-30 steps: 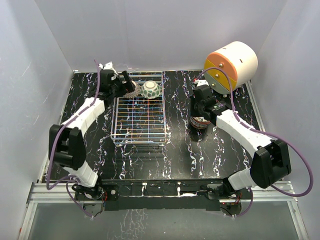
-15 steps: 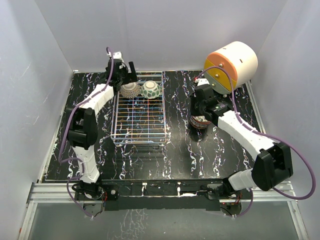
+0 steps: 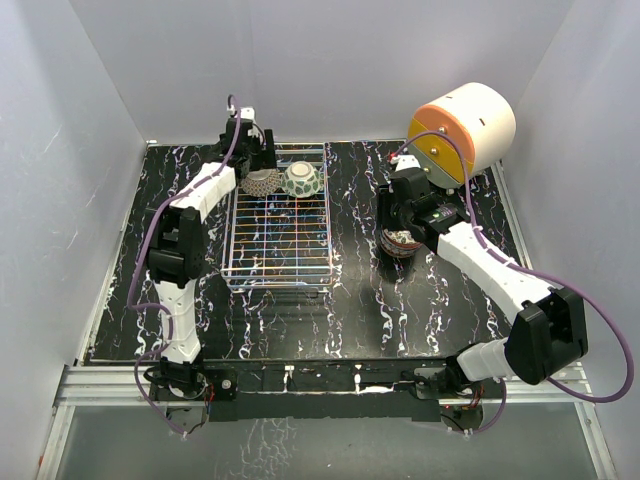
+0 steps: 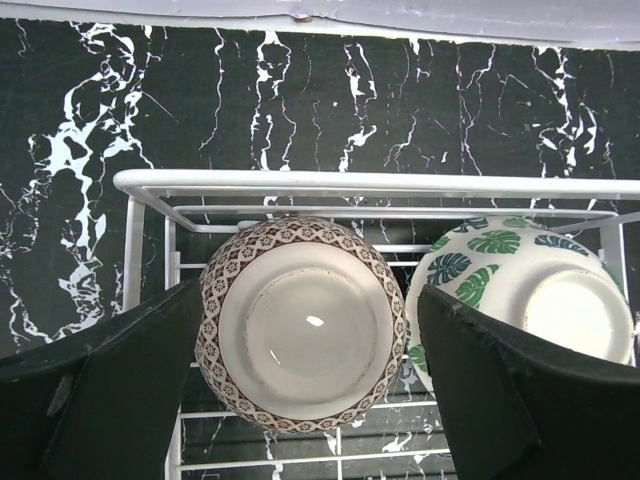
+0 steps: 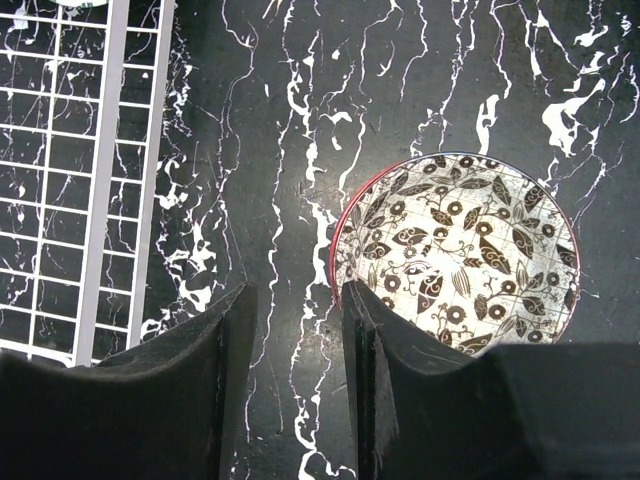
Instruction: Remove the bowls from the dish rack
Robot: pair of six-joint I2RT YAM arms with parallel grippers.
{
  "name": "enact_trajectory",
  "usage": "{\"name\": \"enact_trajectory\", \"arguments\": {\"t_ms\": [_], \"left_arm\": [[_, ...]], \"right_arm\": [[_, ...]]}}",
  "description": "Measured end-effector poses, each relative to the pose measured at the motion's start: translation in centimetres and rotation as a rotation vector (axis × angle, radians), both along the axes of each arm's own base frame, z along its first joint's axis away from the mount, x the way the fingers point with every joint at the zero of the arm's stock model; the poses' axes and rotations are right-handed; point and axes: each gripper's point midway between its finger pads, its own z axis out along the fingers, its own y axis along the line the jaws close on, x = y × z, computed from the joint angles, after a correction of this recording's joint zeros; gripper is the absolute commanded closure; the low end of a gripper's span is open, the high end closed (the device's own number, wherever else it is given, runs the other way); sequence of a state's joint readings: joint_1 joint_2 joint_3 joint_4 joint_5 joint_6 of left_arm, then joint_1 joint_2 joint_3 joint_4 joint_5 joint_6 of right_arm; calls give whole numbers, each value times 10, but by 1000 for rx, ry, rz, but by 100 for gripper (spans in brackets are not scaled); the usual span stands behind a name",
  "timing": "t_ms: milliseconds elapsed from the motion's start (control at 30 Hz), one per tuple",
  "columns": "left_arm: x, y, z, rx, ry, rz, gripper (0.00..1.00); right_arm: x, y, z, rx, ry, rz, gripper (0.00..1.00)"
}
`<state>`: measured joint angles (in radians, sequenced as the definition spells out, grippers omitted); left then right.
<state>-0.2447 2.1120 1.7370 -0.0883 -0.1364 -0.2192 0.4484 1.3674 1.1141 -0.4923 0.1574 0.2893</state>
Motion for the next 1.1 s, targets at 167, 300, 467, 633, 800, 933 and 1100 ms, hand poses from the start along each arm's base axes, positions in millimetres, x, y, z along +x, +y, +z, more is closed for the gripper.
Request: {"name": "enact_trajectory", "arguments": {"t_ms": [167, 300, 467, 633, 800, 933, 1100], "left_arm": [[-2, -3, 0, 69, -9, -20, 17], [-4, -10, 1, 128, -16, -46, 17], [-7, -15, -1, 163, -14, -56, 18], [-8, -11, -6, 181, -1, -44, 19], [-8, -9, -6, 183, 1, -33, 19], [-8, -8, -6, 182, 4, -19, 19], [-8, -7, -5, 169, 2, -6, 18]], "right_arm": [[0, 1, 0, 6, 0, 6, 57], [0, 2, 0, 9, 1, 8, 57], [0, 2, 0, 13, 3, 10, 56], [0, 2, 0, 13, 3, 9, 56], [-2, 1, -4, 9, 10, 9, 56], [-3, 0, -6, 7, 16, 9, 56], [-4, 1, -6, 10, 16, 12, 56]]}}
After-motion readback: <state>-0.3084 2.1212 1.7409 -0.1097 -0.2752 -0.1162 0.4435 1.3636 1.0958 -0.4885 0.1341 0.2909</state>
